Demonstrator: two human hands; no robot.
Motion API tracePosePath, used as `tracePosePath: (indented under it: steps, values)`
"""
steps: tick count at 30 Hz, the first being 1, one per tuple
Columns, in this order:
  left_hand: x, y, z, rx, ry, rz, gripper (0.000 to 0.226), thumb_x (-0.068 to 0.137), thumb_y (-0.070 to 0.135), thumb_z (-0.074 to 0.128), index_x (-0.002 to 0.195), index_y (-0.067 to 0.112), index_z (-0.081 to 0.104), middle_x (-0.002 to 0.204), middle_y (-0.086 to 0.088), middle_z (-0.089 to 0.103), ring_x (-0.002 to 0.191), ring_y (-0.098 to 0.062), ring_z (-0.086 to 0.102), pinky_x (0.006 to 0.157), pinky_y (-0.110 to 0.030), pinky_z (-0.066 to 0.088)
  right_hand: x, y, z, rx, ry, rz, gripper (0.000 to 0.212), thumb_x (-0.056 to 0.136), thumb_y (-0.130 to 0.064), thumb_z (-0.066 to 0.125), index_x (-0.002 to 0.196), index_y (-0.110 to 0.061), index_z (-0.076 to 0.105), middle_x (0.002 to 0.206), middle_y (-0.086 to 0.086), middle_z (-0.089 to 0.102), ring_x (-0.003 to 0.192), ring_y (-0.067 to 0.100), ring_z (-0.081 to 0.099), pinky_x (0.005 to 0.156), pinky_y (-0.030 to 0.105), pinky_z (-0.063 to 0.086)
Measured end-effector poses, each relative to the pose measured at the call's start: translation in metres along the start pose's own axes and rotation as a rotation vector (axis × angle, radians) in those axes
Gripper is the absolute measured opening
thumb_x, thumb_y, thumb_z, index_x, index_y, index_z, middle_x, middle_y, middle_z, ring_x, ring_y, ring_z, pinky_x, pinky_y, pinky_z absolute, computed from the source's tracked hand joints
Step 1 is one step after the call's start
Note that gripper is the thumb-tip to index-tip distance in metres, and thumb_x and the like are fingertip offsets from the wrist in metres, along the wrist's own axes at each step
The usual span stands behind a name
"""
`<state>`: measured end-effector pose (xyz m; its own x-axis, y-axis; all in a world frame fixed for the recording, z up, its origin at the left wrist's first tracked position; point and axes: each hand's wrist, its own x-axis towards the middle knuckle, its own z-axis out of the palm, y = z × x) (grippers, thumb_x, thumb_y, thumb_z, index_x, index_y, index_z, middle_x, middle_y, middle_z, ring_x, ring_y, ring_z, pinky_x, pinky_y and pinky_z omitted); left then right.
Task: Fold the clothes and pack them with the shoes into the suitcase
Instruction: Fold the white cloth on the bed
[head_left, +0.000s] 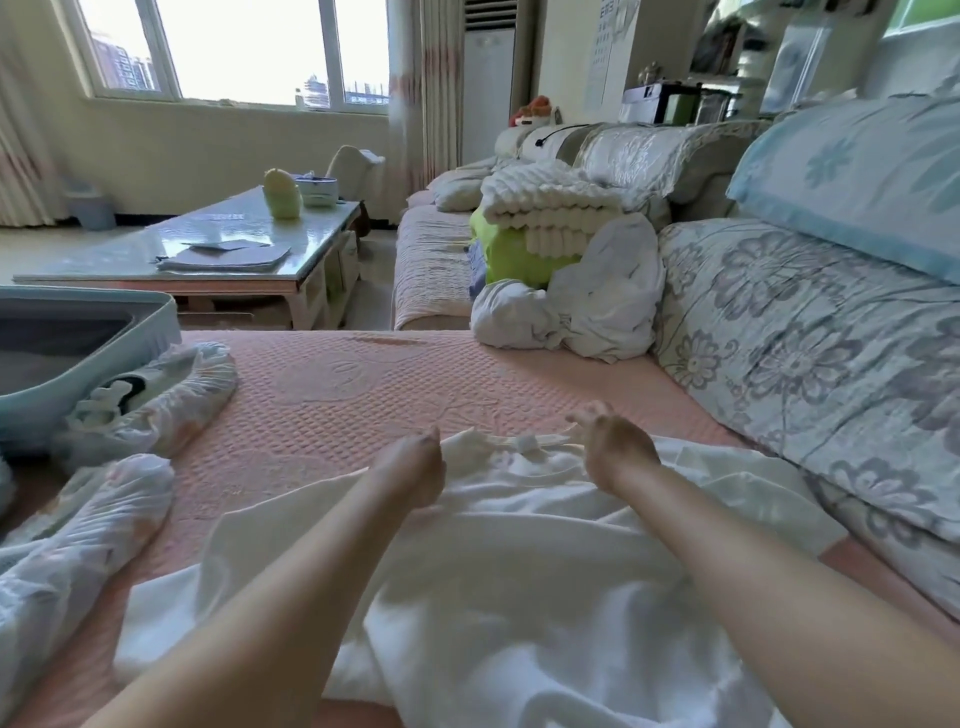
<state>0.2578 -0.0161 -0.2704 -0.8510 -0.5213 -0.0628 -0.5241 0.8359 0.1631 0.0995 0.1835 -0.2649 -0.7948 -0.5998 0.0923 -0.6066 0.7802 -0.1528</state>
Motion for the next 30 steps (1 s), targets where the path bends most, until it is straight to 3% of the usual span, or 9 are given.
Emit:
tracePosePath:
  steps: [2, 6, 9, 12, 16, 22, 24, 27, 30]
  values:
    - [0.018, 0.001, 0.007, -0.010, -0.021, -0.037, 0.054, 0.101, 0.022, 0.043, 0.151, 0.009, 0.030, 0.139, -0.017, 0.054, 0.126, -0.033, 0.053, 0.100, -0.039, 0.046, 0.012, 0.017, 0.007, -0.006, 0.001, 0.030, 0.060, 0.094, 0.004, 0.034, 0.145, -0.025, 0.046, 0.146, 0.004, 0.042, 0.118, 0.032, 0.059, 0.092, 0.041, 0.052]
    - [0.045, 0.005, 0.012, -0.125, 0.081, -0.093, 0.032, 0.095, 0.023, 0.057, 0.123, 0.007, 0.062, 0.120, -0.017, 0.066, 0.110, -0.033, 0.062, 0.087, -0.034, 0.050, 0.032, 0.034, 0.016, -0.004, -0.078, 0.068, 0.054, 0.102, -0.012, 0.036, 0.154, -0.026, 0.034, 0.153, 0.008, 0.040, 0.128, 0.033, 0.053, 0.099, 0.040, 0.048]
    - [0.056, 0.004, 0.012, -0.237, 0.172, -0.175, 0.019, 0.092, 0.016, 0.056, 0.103, 0.006, 0.069, 0.107, -0.013, 0.070, 0.098, -0.033, 0.065, 0.069, -0.030, 0.046, 0.046, 0.036, 0.023, 0.046, -0.032, 0.098, 0.026, 0.099, -0.012, 0.044, 0.118, -0.015, 0.062, 0.126, 0.013, 0.057, 0.104, 0.031, 0.061, 0.085, 0.036, 0.050]
    - [0.064, -0.011, -0.005, -0.205, 0.320, -0.235, 0.018, 0.089, 0.009, 0.055, 0.097, 0.007, 0.071, 0.102, -0.019, 0.069, 0.094, -0.035, 0.065, 0.076, -0.036, 0.050, 0.058, 0.025, 0.026, 0.190, 0.073, 0.107, 0.021, 0.096, -0.022, 0.054, 0.086, -0.013, 0.069, 0.109, 0.010, 0.058, 0.088, 0.030, 0.061, 0.079, 0.032, 0.049]
    - [0.087, -0.046, -0.027, -0.213, 0.369, -0.348, 0.023, 0.085, 0.005, 0.055, 0.103, 0.003, 0.069, 0.106, -0.024, 0.067, 0.100, -0.038, 0.064, 0.084, -0.037, 0.054, 0.086, -0.015, 0.016, 0.221, 0.262, 0.051, 0.021, 0.096, -0.031, 0.058, 0.102, -0.023, 0.076, 0.105, 0.006, 0.067, 0.095, 0.030, 0.065, 0.074, 0.030, 0.045]
    - [0.144, -0.067, -0.056, -0.281, 0.485, -0.407, 0.027, 0.091, 0.003, 0.049, 0.114, -0.001, 0.063, 0.115, -0.025, 0.064, 0.108, -0.040, 0.060, 0.090, -0.041, 0.050, 0.159, -0.056, 0.008, 0.436, 0.264, 0.136, 0.020, 0.097, -0.027, 0.055, 0.107, -0.022, 0.071, 0.112, 0.008, 0.072, 0.108, 0.031, 0.064, 0.085, 0.032, 0.047]
    - [0.167, -0.073, -0.057, -0.347, 0.475, -0.382, 0.026, 0.095, 0.007, 0.048, 0.118, 0.004, 0.060, 0.119, -0.023, 0.062, 0.111, -0.038, 0.058, 0.090, -0.040, 0.047, 0.178, -0.061, 0.014, 0.430, 0.169, 0.089, 0.035, 0.099, -0.031, 0.053, 0.131, -0.018, 0.060, 0.130, 0.011, 0.065, 0.122, 0.032, 0.058, 0.096, 0.033, 0.046]
    - [0.182, -0.078, -0.034, -0.440, 0.205, -0.255, 0.050, 0.098, 0.018, 0.057, 0.145, 0.015, 0.041, 0.134, -0.022, 0.053, 0.118, -0.036, 0.053, 0.096, -0.039, 0.042, 0.188, -0.070, 0.033, 0.317, -0.179, 0.054, 0.084, 0.100, -0.047, 0.050, 0.161, -0.015, 0.003, 0.167, 0.010, 0.015, 0.153, 0.027, 0.018, 0.122, 0.043, 0.019]
    - [0.179, -0.092, -0.005, -0.349, -0.003, -0.129, 0.071, 0.095, 0.022, 0.061, 0.155, 0.018, 0.023, 0.141, -0.021, 0.048, 0.124, -0.035, 0.050, 0.103, -0.039, 0.039, 0.183, -0.078, 0.056, 0.020, -0.277, -0.057, 0.074, 0.103, -0.049, 0.035, 0.161, -0.021, -0.001, 0.169, 0.005, -0.002, 0.155, 0.023, -0.002, 0.124, 0.048, -0.001]
